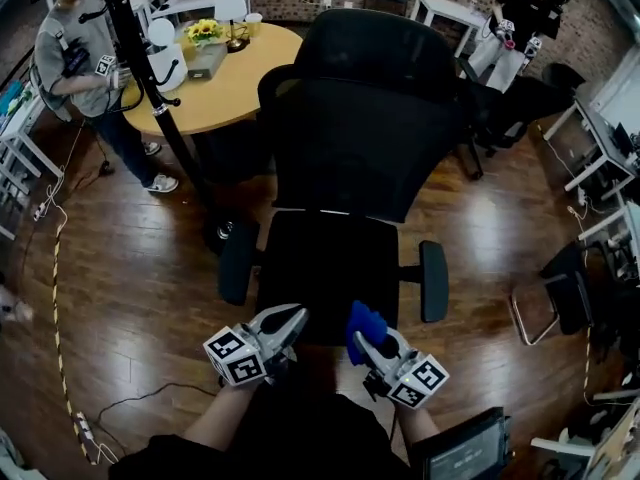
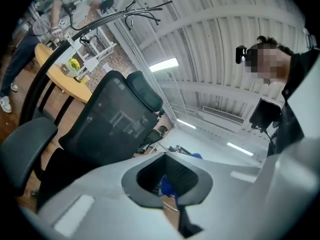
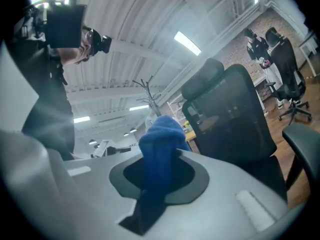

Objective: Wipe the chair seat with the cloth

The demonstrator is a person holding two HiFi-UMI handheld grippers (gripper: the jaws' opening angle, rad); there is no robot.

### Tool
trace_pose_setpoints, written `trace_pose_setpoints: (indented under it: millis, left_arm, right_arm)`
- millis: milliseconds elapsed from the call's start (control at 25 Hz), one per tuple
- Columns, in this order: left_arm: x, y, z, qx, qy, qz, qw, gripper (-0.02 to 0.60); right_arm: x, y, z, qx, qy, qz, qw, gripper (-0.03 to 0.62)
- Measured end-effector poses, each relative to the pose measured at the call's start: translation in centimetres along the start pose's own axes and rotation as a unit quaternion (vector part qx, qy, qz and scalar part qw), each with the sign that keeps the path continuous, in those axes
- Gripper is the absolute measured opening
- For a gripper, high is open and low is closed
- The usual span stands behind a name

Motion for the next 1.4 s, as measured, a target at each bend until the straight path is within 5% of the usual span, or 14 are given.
trace_pose_setpoints:
  millis: [120, 360, 560, 720, 1080, 1400]
  left_arm:
    - [2.6, -3.6, -0.7, 0.012, -0.024, -0.002, 0.9996, 0.002]
    - [5.9, -9.6, 0.6, -0.024, -0.034, -0.03, 0.9987, 0.002]
    - [6.0, -16.4, 2.6, -0.072, -0.01, -0.077, 0.9943, 0.002]
    - [6.3, -20.3, 4.7, -0.074, -0.006, -0.101, 0.9922, 0.002]
    - [5.9, -21.6, 5.7, -0.067, -0.002, -0.119, 0.9906, 0.002]
    - [5.1, -21.2, 4.9, -0.045, -0.009, -0.135, 0.9898, 0.002]
  right_arm:
    - [2.9, 5.0, 0.1, -0.025, -0.04, 0.032, 0.998, 0.061]
    - [9.5, 16.1, 3.6, -0.035, -0.106, 0.042, 0.993, 0.061]
    - [18.1, 26.8, 10.8, -0.021, -0.151, 0.05, 0.987, 0.061]
    - [25.1, 34.1, 17.0, -0.032, -0.195, 0.055, 0.979, 0.061]
    - [34.3, 38.0, 24.8, -0.095, -0.298, 0.095, 0.945, 0.061]
    - [27.5, 41.9, 23.1, -0.097, -0.311, 0.17, 0.93, 0.06]
Point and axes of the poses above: the fingertips, and each gripper's own axes: x forward along the fingers, y to its right, z out of its underside, the point moved 5 cm from there along -x, backward along the fingers, and after that the axes turned 10 degrees about -z, right-handed, at the moved point
